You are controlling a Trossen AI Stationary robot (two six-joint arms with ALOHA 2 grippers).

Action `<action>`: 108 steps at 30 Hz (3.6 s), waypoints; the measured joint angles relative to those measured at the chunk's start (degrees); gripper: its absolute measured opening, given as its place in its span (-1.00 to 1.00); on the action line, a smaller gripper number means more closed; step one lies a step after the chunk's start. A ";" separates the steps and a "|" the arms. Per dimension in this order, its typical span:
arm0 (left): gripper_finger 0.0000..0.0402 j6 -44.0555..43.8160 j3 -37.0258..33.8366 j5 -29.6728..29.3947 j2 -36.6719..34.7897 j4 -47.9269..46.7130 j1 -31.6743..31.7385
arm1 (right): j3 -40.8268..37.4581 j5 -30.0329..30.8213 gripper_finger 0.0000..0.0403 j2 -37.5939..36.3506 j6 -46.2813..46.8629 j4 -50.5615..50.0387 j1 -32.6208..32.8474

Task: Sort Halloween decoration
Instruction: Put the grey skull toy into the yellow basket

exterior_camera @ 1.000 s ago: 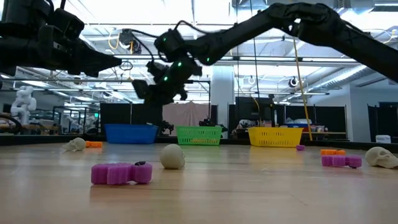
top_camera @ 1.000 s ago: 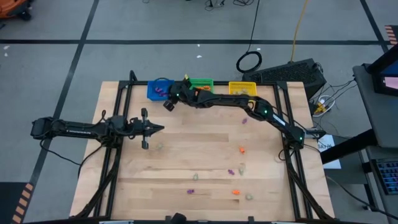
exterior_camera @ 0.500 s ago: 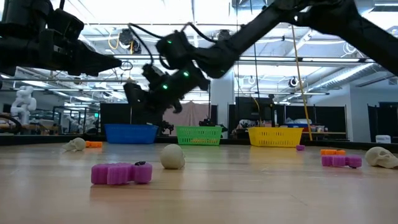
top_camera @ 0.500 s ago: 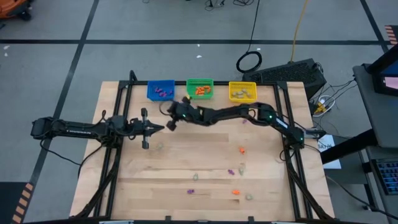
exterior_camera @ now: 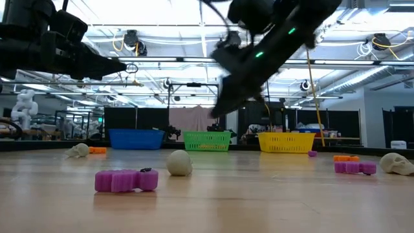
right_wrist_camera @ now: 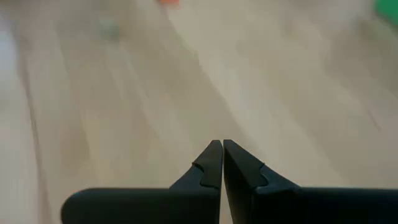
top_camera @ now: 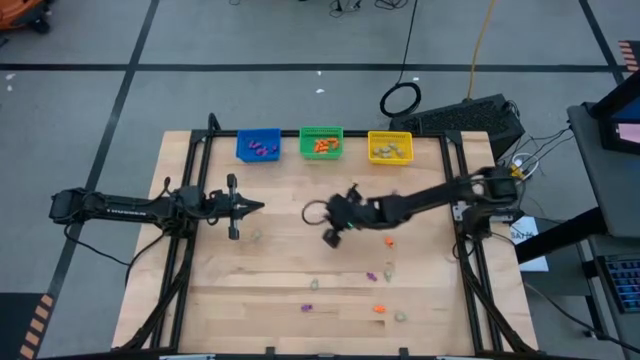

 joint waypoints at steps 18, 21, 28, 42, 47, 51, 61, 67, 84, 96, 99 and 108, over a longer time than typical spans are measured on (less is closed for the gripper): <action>-0.96 0.02 0.00 -0.24 -0.02 0.12 0.01 | 1.33 -19.72 -0.91 -8.04 53.54 -40.58 21.09; -0.96 0.02 0.00 -0.24 -0.02 0.11 0.00 | 1.33 -19.95 -0.73 -8.06 59.08 -45.48 22.25; -0.96 -0.01 0.00 -0.24 -0.02 -0.60 0.02 | 1.33 -18.88 -0.27 -6.38 62.52 -48.69 22.37; -0.96 -0.07 0.01 -0.24 0.10 -2.04 0.01 | 1.33 -19.63 -0.26 0.54 61.01 -44.60 21.99; -0.96 -0.15 0.00 -0.24 0.11 -2.05 0.02 | 1.38 -19.67 -0.39 1.34 58.05 -44.11 21.99; -0.96 -0.22 0.02 -0.24 0.09 -2.03 0.02 | 1.38 -19.69 -0.58 1.36 55.64 -43.64 21.99; -0.96 -1.44 0.01 -0.22 0.10 -2.05 0.02 | 1.74 -18.61 -0.81 -1.05 47.55 -41.28 21.28; -0.96 -1.51 0.00 -0.28 0.10 -2.03 0.02 | 2.09 -15.26 -0.82 -7.14 42.50 -44.50 16.99; -0.96 -3.06 0.01 -1.53 0.11 -2.03 0.02 | 2.16 -8.78 -0.81 -16.55 5.42 -48.71 -22.59; -0.96 -3.96 0.02 -1.55 0.11 -2.05 0.02 | 8.17 -9.11 -0.80 -10.67 -12.25 -44.61 -43.68; -0.96 -4.25 0.02 -1.64 0.18 -2.05 0.02 | 10.02 -9.09 -0.80 -7.35 -15.29 -44.60 -46.83; -0.96 -4.50 0.01 -1.80 0.37 -2.58 0.02 | 13.62 -9.29 -0.80 4.33 -21.72 -42.22 -52.16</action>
